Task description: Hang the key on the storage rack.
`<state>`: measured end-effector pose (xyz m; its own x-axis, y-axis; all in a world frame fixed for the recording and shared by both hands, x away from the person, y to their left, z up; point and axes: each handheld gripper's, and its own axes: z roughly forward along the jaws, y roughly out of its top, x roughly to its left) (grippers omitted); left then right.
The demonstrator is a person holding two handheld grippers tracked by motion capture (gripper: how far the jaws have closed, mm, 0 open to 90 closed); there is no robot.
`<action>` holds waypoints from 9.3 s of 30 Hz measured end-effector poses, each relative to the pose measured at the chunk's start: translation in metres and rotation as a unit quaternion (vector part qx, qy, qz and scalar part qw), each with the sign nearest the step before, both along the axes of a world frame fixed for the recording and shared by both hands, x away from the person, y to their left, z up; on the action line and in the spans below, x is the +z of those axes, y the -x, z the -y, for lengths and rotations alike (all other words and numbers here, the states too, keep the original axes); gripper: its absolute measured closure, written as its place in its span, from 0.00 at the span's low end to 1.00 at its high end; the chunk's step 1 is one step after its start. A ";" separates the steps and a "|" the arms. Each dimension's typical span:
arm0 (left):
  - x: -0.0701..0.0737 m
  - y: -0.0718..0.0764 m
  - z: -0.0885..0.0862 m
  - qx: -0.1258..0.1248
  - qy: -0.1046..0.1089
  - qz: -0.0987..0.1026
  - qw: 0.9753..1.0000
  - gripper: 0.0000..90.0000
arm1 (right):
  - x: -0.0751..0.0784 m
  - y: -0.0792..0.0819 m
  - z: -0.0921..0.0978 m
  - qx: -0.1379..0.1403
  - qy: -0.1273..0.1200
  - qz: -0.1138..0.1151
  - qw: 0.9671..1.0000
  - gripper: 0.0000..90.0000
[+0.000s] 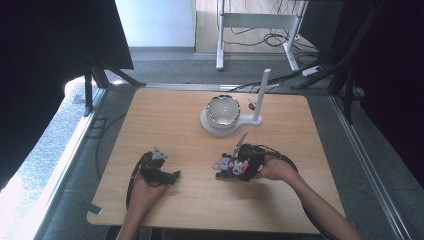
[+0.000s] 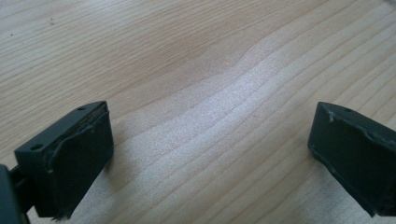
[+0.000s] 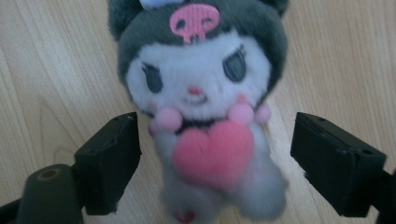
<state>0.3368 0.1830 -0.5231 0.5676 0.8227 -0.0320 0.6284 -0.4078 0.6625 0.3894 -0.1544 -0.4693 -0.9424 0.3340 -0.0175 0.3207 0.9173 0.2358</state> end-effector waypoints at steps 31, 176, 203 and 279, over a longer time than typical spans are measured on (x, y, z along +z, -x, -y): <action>0.000 0.000 0.000 -0.001 -0.001 0.001 1.000 0.00 | 0.031 -0.009 0.012 -0.002 0.007 -0.023 1.000 0.48; 0.000 0.000 0.000 -0.002 -0.002 -0.001 1.000 0.00 | 0.125 -0.157 0.149 -0.263 -0.024 0.060 0.963 0.48; 0.000 0.000 0.000 -0.002 -0.002 -0.001 1.000 0.00 | 0.108 -0.140 0.133 -0.224 -0.052 0.094 0.969 0.15; 0.000 0.000 0.000 -0.001 -0.001 -0.001 1.000 0.00 | 0.092 0.014 0.151 -0.185 -0.124 0.175 0.959 0.02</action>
